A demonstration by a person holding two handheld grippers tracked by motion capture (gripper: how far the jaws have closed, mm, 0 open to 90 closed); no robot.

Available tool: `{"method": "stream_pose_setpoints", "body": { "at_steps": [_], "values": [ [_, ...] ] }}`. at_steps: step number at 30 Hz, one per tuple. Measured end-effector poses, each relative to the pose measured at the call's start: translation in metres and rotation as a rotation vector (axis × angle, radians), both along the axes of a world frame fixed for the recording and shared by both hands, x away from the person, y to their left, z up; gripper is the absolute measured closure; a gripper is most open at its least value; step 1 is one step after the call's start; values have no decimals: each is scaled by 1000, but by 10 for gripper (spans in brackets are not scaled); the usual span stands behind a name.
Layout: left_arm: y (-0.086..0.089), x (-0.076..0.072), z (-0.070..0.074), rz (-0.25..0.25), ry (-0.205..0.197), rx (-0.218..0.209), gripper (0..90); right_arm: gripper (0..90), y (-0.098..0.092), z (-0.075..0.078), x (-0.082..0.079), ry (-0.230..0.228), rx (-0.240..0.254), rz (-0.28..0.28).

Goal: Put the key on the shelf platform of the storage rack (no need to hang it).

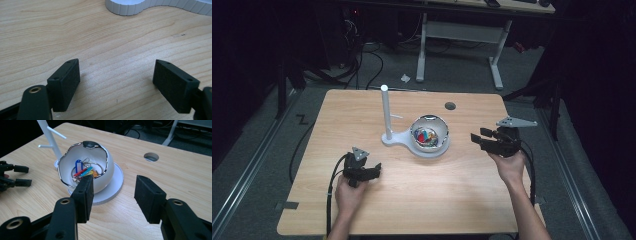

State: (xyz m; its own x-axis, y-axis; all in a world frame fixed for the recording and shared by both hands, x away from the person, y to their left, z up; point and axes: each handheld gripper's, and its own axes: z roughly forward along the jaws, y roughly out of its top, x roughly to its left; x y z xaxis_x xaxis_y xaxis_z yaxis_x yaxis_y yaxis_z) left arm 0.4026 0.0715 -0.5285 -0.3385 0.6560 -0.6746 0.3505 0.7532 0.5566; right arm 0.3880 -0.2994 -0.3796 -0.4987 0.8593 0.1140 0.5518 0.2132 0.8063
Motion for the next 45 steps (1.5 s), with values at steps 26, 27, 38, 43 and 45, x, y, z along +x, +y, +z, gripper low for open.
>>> {"method": "stream_pose_setpoints", "body": {
  "at_steps": [26, 27, 38, 43, 45],
  "values": [
    [0, 0, 0, 0, 0, 2, 221, 497, -24, -28, -41, 25, 32, -45],
    [0, 0, 0, 0, 0, 1, 221, 497, -24, -30, -42, 26, 35, -45],
    [0, 0, 0, 0, 0, 2, 221, 497, -23, -47, -48, 54, 52, -38],
    [0, 0, 0, 0, 0, 2, 221, 497, -22, -54, -49, 68, 63, -35],
    [0, 0, 0, 0, 0, 1, 221, 497, -21, -57, -50, 76, 67, -39]
  ]
}}
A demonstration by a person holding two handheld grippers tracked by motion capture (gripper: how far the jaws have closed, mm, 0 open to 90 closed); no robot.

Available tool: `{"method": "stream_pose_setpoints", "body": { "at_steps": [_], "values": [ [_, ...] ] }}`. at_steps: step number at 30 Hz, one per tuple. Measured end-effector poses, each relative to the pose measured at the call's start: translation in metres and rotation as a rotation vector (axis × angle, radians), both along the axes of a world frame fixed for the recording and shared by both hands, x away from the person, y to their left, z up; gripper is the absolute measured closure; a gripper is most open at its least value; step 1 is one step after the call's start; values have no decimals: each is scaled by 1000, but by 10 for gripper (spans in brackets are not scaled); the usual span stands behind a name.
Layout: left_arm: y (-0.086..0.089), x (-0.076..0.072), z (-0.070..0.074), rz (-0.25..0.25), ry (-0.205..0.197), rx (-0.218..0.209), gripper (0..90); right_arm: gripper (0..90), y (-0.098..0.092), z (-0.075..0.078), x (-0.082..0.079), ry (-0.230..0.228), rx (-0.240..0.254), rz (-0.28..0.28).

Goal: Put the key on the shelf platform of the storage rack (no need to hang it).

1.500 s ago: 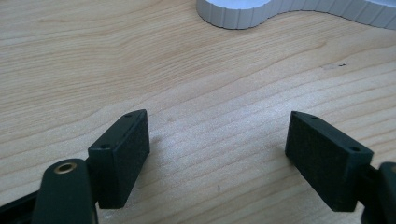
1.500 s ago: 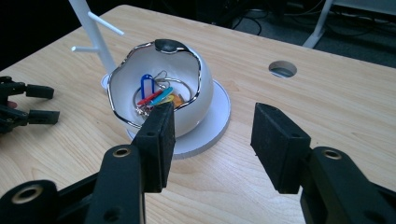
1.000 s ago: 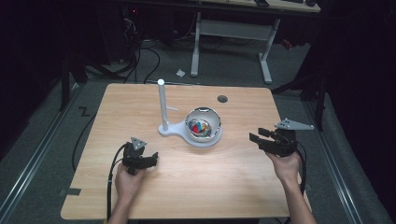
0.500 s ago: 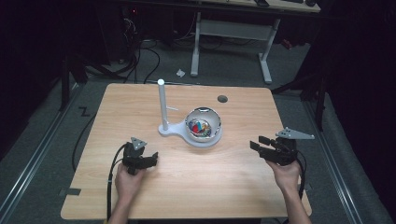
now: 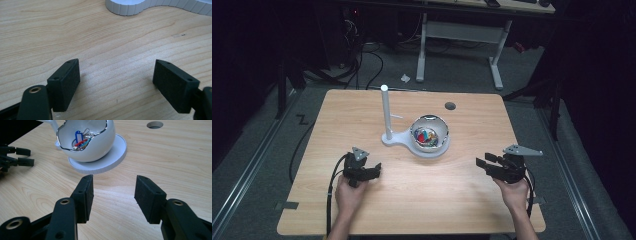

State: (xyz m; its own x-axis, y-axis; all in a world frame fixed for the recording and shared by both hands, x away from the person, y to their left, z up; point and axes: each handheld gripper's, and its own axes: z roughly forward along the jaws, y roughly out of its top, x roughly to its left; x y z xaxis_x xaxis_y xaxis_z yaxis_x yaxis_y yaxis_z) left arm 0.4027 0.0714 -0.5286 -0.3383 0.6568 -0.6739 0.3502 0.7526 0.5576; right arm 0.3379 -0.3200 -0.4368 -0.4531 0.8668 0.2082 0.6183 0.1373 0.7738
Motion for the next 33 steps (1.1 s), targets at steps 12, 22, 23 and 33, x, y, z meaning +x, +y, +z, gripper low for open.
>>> {"method": "stream_pose_setpoints", "body": {
  "at_steps": [12, 22, 23, 33],
  "values": [
    [0, 0, 0, -1, 0, 0, 221, 497, 5, -14, 0, 25, 19, 4],
    [0, 0, 0, -1, 0, 1, 221, 497, 13, -29, 2, 50, 23, 5],
    [0, 0, 0, 0, 0, 0, 221, 497, 14, -31, 3, 48, 22, 7],
    [0, 0, 0, 1, 1, -1, 221, 490, 18, -48, 5, 64, 16, 1]
  ]
}}
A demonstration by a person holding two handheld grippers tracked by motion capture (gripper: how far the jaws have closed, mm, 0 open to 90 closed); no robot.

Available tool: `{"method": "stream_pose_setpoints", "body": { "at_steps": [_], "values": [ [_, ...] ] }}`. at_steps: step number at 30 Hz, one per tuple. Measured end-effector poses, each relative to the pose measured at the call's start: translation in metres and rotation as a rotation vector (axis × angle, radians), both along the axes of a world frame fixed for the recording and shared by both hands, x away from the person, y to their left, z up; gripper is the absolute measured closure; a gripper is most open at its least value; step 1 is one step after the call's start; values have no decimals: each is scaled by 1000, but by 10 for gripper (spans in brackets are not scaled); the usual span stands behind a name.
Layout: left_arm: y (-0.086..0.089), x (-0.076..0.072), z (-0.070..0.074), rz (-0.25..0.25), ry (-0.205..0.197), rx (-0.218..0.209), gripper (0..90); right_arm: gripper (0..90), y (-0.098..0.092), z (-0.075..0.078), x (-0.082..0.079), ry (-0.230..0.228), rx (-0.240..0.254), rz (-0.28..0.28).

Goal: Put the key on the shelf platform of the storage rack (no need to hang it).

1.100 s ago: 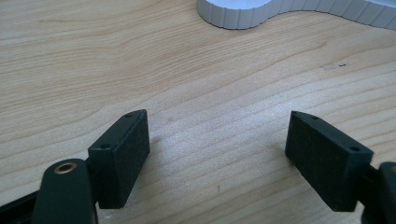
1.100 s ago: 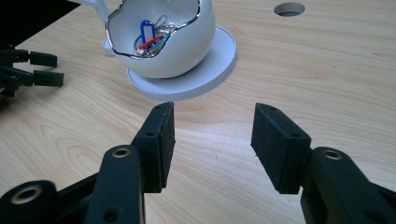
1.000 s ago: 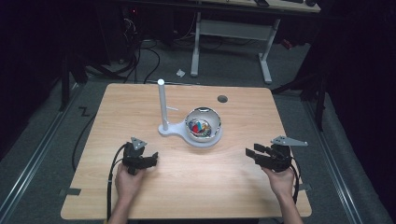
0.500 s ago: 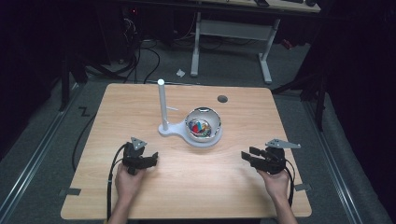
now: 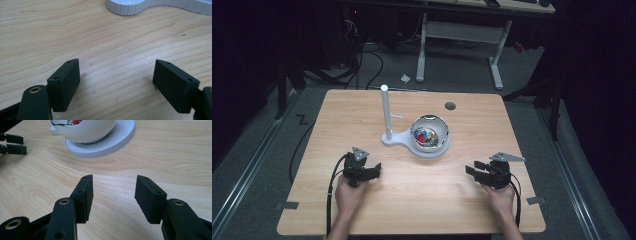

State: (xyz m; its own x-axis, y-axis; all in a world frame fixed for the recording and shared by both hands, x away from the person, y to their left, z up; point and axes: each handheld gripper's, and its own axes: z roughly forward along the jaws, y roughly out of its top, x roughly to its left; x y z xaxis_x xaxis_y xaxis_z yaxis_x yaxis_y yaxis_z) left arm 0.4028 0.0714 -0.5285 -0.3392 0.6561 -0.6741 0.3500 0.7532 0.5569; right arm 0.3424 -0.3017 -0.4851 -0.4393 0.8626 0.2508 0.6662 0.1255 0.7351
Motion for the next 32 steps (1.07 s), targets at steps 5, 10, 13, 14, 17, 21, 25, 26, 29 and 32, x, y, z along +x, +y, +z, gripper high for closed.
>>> {"method": "stream_pose_setpoints", "body": {
  "at_steps": [5, 10, 13, 14, 17, 21, 25, 26, 29, 32],
  "values": [
    [0, 0, 0, 0, 0, 1, 221, 484, 1, -11, 0, 13, -8, -10],
    [0, 0, 0, 0, 0, 0, 221, 478, 2, -18, 0, 15, -52, -24],
    [0, 0, 0, 0, 0, 1, 221, 475, 3, -24, 0, 21, -80, -30],
    [0, 0, 0, -1, -1, 1, 221, 474, 4, -26, 0, 21, -83, -31],
    [0, 0, 0, 1, 0, -1, 221, 468, 5, -32, 0, 27, -111, -30],
    [0, 0, 0, -1, -1, 1, 221, 464, 8, -33, -1, 8, -134, -29],
    [0, 0, 0, 0, -1, 1, 221, 454, 14, -33, -3, -13, -190, -24],
    [0, 0, 0, 0, 0, 0, 221, 451, 16, -33, -4, -22, -216, -22],
    [0, 0, 0, 4, 1, -2, 222, 438, 22, -33, -5, -39, -270, -16],
    [0, 1, 0, 13, 1, -2, 223, 432, 21, -33, -5, -38, -266, -13]
  ]
}}
